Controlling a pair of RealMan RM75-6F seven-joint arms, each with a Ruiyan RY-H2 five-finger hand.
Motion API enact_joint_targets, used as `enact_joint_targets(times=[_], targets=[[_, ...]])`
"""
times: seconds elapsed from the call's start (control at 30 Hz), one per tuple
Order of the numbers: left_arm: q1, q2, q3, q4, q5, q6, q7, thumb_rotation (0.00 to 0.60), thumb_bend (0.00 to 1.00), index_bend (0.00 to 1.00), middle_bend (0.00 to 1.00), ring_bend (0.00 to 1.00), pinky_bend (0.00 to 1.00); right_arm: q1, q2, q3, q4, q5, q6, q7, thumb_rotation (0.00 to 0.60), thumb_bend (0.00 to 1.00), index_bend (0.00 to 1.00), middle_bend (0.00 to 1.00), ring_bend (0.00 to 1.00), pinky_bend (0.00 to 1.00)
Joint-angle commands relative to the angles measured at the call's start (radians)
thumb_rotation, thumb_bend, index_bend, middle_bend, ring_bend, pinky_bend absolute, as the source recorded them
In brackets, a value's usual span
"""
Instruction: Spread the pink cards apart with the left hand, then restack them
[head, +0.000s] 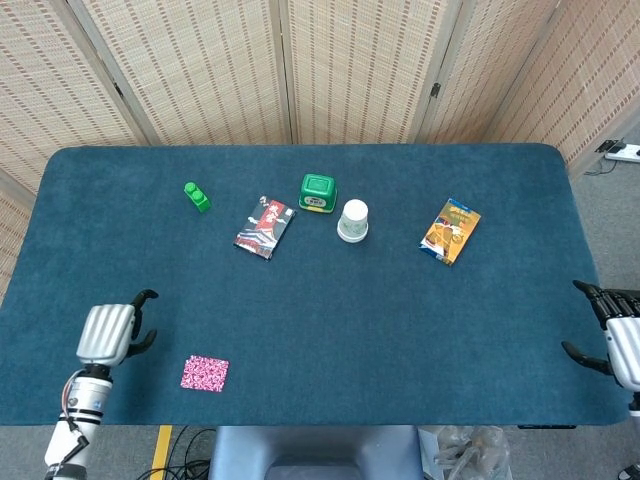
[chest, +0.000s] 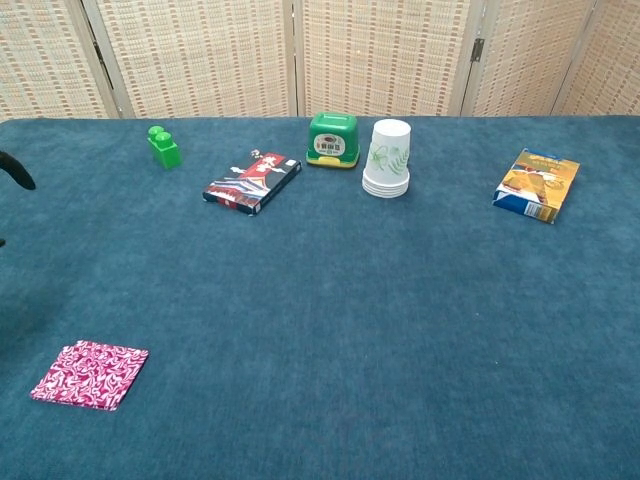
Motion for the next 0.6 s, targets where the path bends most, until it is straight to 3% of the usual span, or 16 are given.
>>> enact_joint_targets(times=[0.03, 0.1, 0.2, 0.37, 0.6], targets=[[0.026, 0.011, 0.004, 0.062, 0.039, 0.041, -0.025, 0.6, 0.33, 0.33, 0.62, 0.51, 0.72, 0.013, 0.006, -0.005, 0.007, -0.022, -0.005, 0.029, 0.6, 0.27, 0.12, 0.24, 0.22, 0.19], [0.044, 0.013, 0.018, 0.087, 0.069, 0.069, -0.028, 0.6, 0.33, 0.32, 0.52, 0.4, 0.56, 0.017, 0.002, -0.005, 0.013, -0.029, 0.0, 0.042, 0.6, 0.28, 0.12, 0.24, 0.22, 0.18], [0.078, 0.014, 0.027, 0.107, 0.095, 0.116, -0.064, 0.6, 0.33, 0.31, 0.46, 0.33, 0.43, 0.019, -0.007, -0.006, 0.023, -0.038, 0.009, 0.064, 0.6, 0.29, 0.12, 0.24, 0.22, 0.18], [0.126, 0.024, 0.055, 0.16, 0.151, 0.169, -0.108, 0.6, 0.33, 0.31, 0.42, 0.31, 0.36, 0.01, -0.024, -0.006, 0.038, -0.038, 0.034, 0.084, 0.6, 0.29, 0.12, 0.24, 0.21, 0.19], [0.187, 0.048, 0.09, 0.148, 0.201, 0.222, -0.123, 0.6, 0.33, 0.31, 0.42, 0.31, 0.36, 0.001, -0.039, -0.013, 0.039, -0.027, 0.034, 0.09, 0.6, 0.29, 0.12, 0.24, 0.21, 0.18]])
